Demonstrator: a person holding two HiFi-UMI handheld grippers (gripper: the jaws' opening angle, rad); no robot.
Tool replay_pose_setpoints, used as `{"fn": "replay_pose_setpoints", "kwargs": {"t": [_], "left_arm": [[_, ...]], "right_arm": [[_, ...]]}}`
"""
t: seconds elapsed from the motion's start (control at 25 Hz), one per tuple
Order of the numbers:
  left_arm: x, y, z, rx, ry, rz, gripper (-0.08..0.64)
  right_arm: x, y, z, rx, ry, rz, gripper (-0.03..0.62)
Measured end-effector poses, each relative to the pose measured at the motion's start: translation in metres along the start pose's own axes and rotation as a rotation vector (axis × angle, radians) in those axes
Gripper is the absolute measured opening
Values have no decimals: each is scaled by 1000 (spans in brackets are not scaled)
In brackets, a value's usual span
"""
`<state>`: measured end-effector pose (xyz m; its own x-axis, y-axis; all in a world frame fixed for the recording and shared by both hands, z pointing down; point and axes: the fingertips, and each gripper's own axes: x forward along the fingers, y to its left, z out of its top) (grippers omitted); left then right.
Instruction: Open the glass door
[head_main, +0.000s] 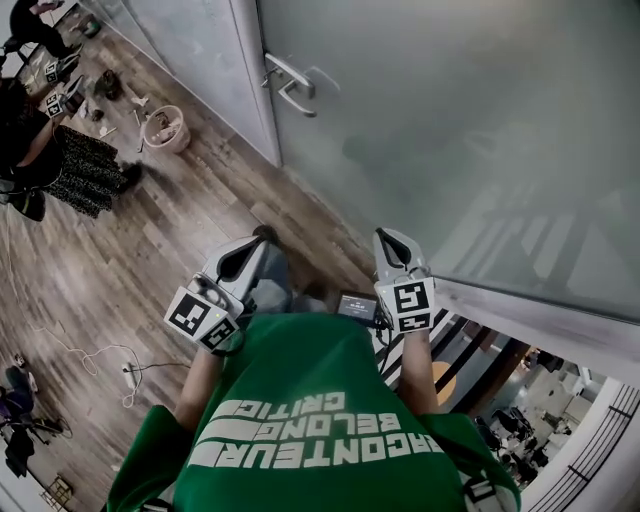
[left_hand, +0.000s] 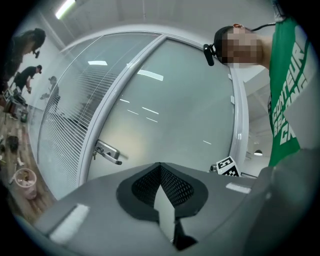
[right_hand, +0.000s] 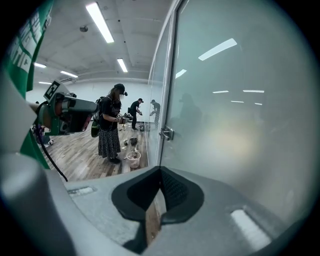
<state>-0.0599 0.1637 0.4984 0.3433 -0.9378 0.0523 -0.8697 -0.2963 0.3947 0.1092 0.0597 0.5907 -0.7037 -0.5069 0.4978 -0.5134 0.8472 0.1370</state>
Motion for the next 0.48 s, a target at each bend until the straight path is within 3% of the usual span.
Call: {"fn": "replay_pose_setpoints", "kwargs": {"t": [0.12,0.36,0.48], "left_arm": [[16,24,14,-33,-35,-22,15],[45,60,39,-7,-28,-67,17],[57,82,39,60,10,-57,17]], "right_arm": [[16,-1,11,-23,16,-14,-6],[45,-14,42,-34,33,-52,-6],[72,-13,54,-40,51,-47,-6]]}}
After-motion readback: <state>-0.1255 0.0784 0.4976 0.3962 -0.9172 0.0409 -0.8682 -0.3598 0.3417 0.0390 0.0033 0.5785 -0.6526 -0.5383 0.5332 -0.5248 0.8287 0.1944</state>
